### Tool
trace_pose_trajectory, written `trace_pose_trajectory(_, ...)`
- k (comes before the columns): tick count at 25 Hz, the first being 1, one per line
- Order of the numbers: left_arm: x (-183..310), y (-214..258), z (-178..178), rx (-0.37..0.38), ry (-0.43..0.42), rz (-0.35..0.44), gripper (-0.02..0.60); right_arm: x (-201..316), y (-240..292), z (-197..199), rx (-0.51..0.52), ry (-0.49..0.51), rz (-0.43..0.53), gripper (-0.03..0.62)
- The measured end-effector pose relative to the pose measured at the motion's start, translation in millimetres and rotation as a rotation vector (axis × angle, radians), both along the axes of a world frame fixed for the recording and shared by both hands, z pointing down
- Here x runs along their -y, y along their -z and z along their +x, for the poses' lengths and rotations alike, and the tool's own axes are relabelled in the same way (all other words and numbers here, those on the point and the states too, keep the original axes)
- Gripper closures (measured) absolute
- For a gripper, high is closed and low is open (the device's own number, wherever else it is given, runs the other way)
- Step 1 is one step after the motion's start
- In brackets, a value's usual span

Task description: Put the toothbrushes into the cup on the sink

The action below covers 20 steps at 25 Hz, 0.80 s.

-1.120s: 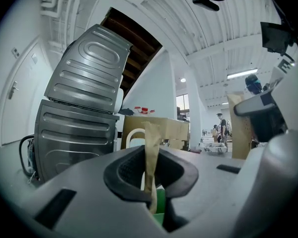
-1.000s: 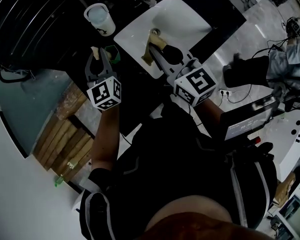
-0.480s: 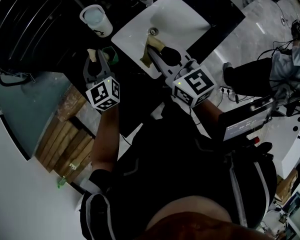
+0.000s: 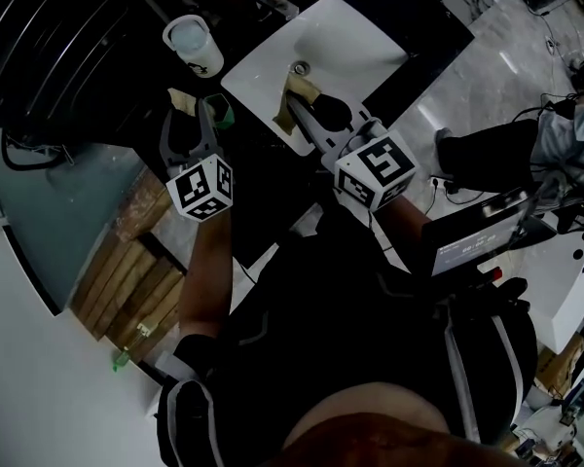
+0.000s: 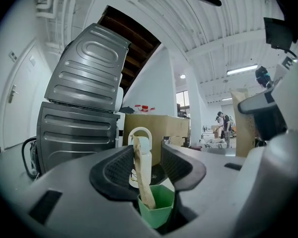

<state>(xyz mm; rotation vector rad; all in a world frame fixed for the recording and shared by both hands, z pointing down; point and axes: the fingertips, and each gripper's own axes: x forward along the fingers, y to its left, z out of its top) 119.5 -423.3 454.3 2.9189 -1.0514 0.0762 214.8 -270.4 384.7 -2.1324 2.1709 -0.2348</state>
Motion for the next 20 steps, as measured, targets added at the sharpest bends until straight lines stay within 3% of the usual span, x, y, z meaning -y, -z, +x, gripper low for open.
trace_pose_trajectory(11, -8, 19, -21, -0.011, 0.005, 0.014, 0.417, -4, 12, -11, -0.015, -0.004, 0.027, 0.553)
trace_pose_trajectory(20, -42, 51, -63, -0.064, -0.044, 0.024, 0.417, -25, 37, -39, -0.047, -0.029, 0.069, 0.553)
